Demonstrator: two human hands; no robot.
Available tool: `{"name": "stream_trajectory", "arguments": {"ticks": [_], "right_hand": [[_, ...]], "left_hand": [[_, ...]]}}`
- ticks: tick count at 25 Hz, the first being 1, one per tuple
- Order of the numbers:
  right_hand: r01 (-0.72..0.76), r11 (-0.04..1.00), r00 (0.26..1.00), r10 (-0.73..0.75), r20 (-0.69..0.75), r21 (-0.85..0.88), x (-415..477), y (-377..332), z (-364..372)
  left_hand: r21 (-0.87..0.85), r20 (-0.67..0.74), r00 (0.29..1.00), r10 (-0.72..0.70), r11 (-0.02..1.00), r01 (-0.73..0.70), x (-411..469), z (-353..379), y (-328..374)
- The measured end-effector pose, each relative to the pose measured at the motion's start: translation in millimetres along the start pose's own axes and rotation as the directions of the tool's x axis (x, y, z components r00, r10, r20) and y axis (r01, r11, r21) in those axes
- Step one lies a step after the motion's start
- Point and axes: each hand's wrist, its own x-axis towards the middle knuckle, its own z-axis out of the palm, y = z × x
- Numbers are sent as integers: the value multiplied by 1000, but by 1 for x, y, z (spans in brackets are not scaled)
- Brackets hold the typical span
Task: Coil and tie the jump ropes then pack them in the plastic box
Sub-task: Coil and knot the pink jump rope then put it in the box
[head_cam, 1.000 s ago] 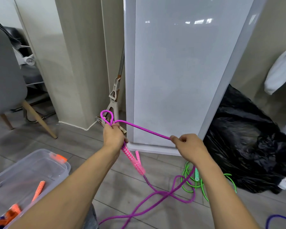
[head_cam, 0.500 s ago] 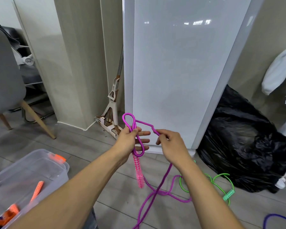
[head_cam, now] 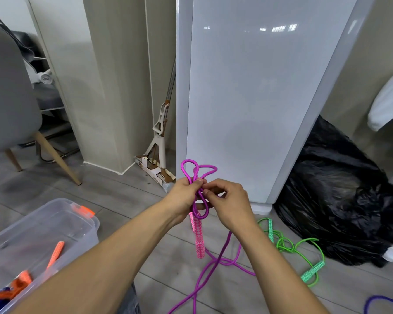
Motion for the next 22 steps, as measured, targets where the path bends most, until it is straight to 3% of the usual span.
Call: {"name": "stream_trajectory", "arguments": {"ticks": [3,6,8,10,12,14,17,19,22], "right_hand": [[6,997,991,4,131,-74,0,-2,0],[-59,987,987,80,136,-150,1,-3,-7],[-87,986,960,121,251,-144,2,0,-15],[-137,974,886,202,417,-181,3,4,-26],[-197,937,806,322,497,-287,4,10,-40],[-222,867,826,411,387,-446,9,17,-55],[-297,739,936,351,-31,-605,16,26,-74],[-263,800,965,220,-143,-539,16,22,-73],[-123,945,991,100,-92,-304,15,11,-61]], "left_hand": [[-120,-56,997,43,991,-50,3,-4,7],[-328,-144,989,17,943,-64,12,-12,13],[-438,-208,978,-17,896,-77,23,-21,13],[-415,-293,956,-32,905,-97,33,-31,13],[-247,-379,924,57,956,-160,38,-40,13],[-45,-402,898,181,975,-216,38,-46,16],[254,-355,881,313,939,-231,38,-49,17],[383,-291,899,328,901,-204,36,-45,13],[372,-113,955,276,902,-217,23,-32,9]]}}
